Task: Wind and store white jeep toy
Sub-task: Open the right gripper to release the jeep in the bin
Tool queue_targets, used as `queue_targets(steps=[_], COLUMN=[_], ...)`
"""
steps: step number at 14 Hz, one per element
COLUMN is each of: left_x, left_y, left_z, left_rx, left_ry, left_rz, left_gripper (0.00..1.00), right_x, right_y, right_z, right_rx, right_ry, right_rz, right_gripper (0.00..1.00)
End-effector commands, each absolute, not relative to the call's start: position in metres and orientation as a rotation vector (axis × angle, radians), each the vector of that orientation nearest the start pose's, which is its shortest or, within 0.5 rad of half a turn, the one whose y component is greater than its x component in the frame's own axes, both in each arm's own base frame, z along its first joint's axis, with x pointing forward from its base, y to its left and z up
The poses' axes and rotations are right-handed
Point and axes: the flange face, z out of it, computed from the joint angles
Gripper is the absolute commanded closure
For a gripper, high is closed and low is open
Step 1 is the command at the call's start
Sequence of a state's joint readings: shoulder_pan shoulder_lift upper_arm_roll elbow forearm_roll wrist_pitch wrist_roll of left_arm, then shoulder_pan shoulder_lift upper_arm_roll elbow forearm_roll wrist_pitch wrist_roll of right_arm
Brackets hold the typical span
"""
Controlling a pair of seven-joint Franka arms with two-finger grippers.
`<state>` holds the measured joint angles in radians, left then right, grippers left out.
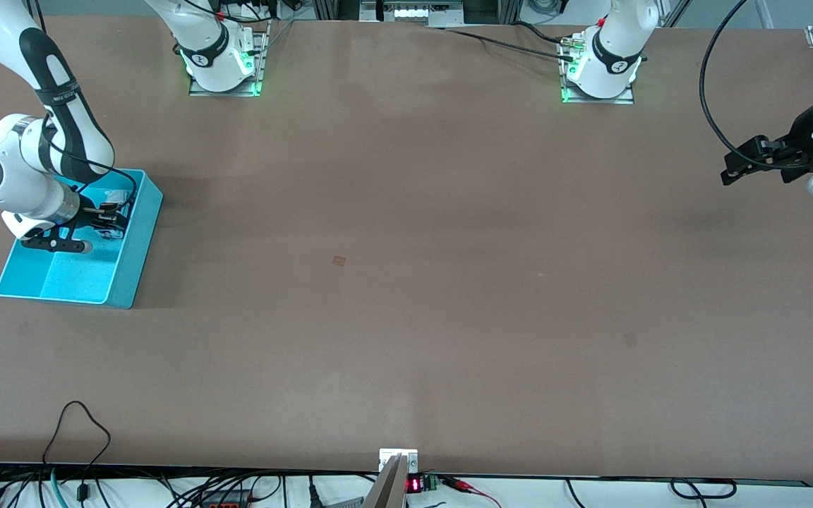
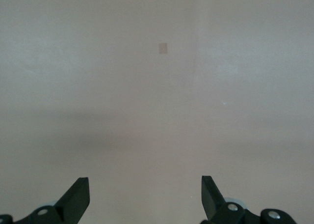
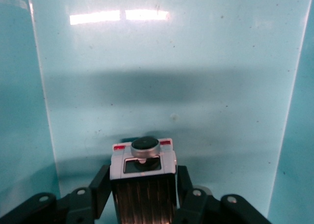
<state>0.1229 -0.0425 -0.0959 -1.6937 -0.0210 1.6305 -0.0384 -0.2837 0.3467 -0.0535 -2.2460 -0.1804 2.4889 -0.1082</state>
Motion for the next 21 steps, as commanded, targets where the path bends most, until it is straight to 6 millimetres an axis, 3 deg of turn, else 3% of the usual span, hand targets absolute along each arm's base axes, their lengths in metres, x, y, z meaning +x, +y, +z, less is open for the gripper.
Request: queue_targets(steps=[1,3,5,8,12,18,21], left_x=[0.536,0.535,0.534,0.534,0.534,0.530,0.530], left_y=[0.010,0.010,0.010,0.012,0.014,0.012,0.010], left_z=[0.598,0.600,0.599,0.601,0.603,0.601,0.602], left_rx=[-3.166,-3.166,-3.166,-3.166,-3.166,-3.164,-3.162], left_ry=[-0.102,-0.101,-0.101,-0.106,-0.111,-0.102,-0.059], left_rz=[0.018,0.013,0.020,0.020,0.015,0.073,0.066], left_gripper=[0.00,0.00,0.00,0.00,0.00,0.00,0.00], right_x=[0.502,0.503,0.509,0.523,0.551,0.558,0.561], right_y=[-0.178,-0.178,-0.177,-0.166,-0.140,-0.080,-0.060], right_z=[0.204,0.207,0.224,0.268,0.351,0.508,0.562], right_rx=[-3.229,-3.231,-3.241,-3.253,-3.259,-3.303,-3.214], right_ry=[0.100,0.101,0.093,0.064,0.016,-0.088,-0.050], right_rz=[0.193,0.188,0.143,0.112,0.136,-0.036,-0.012], right_gripper=[0.26,0.00,0.00,0.00,0.00,0.00,0.00])
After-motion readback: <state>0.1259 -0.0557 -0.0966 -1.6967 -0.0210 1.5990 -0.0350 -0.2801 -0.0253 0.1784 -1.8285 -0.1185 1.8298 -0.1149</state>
